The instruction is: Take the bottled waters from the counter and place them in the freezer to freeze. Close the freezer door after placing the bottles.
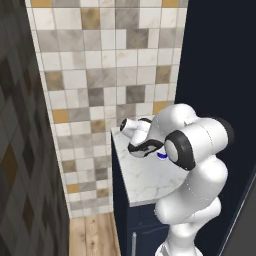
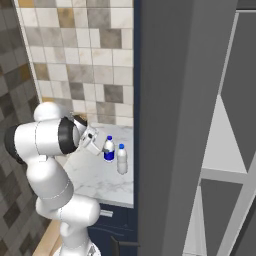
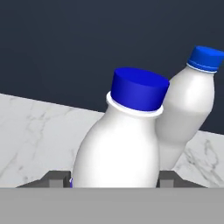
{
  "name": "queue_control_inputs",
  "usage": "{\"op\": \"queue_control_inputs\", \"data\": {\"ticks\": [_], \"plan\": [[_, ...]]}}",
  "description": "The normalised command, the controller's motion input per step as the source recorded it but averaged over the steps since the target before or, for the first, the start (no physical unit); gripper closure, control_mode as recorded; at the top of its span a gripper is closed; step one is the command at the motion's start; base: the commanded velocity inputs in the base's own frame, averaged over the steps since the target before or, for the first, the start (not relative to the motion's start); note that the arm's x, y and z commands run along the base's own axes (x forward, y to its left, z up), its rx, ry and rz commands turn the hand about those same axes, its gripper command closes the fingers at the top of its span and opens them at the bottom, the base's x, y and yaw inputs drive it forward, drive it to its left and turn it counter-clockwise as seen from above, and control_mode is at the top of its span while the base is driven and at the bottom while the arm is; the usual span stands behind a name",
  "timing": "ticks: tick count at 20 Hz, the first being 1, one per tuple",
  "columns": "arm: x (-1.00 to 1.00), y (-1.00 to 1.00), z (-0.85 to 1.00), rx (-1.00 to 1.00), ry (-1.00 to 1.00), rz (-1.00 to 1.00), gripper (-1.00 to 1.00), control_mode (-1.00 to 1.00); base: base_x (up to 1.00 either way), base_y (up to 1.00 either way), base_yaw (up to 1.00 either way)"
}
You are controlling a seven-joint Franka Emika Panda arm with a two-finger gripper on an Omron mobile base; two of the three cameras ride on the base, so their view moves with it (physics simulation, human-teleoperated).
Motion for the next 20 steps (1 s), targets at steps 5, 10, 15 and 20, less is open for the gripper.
{"op": "queue_control_inputs", "data": {"ticks": [5, 10, 15, 20], "plan": [[-0.31, 0.26, 0.94, 0.00, 0.00, 0.37, 1.00, -1.00, 0.00, 0.00, 0.00], [-0.61, 0.04, 1.00, 0.04, 0.02, 0.43, 1.00, -1.00, 0.00, 0.00, 0.00], [-0.37, 0.26, 1.00, 0.01, 0.18, 0.58, 1.00, -1.00, 0.00, 0.00, 0.00], [-0.45, 0.36, 1.00, 0.01, 0.18, 0.57, 1.00, -1.00, 0.00, 0.00, 0.00]]}}
